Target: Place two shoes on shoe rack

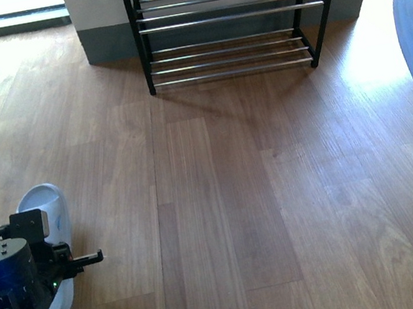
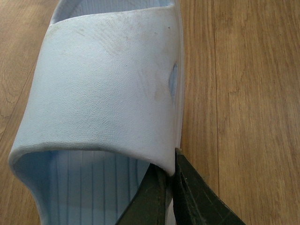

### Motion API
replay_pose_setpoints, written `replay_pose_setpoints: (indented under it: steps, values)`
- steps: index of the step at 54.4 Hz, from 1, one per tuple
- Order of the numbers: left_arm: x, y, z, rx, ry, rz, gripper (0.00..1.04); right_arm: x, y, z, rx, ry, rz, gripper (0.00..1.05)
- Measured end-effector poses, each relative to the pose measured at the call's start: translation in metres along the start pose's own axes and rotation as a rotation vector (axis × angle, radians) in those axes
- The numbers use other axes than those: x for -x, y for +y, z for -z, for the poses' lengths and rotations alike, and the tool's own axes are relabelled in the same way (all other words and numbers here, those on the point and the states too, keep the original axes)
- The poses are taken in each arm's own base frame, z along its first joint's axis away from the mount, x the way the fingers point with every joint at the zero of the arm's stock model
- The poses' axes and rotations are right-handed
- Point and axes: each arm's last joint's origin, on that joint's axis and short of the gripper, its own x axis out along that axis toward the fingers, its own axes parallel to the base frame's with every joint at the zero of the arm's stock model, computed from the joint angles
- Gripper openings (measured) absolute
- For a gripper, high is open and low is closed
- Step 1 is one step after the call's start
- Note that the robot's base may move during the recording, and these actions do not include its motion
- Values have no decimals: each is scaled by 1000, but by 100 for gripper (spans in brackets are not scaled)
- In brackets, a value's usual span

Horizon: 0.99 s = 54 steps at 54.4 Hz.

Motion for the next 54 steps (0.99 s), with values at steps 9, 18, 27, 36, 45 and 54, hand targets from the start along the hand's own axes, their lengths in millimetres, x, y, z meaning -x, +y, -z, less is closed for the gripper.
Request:
replay_pose_setpoints:
  steps: [9,18,27,36,45,54]
  values:
    - [1,0,1,-1,5,2,2,0,0,0,0,0,0,1]
    - [2,0,2,-1,11,3,2,0,0,0,0,0,0,1]
    - [3,0,3,-1,13,3,2,0,0,0,0,0,0,1]
    - [4,0,3,-2,17,3,2,0,0,0,0,0,0,1]
    - [5,1,5,-3,23,4,2,0,0,0,0,0,0,1]
    - [7,1,6,-3,30,3,2,0,0,0,0,0,0,1]
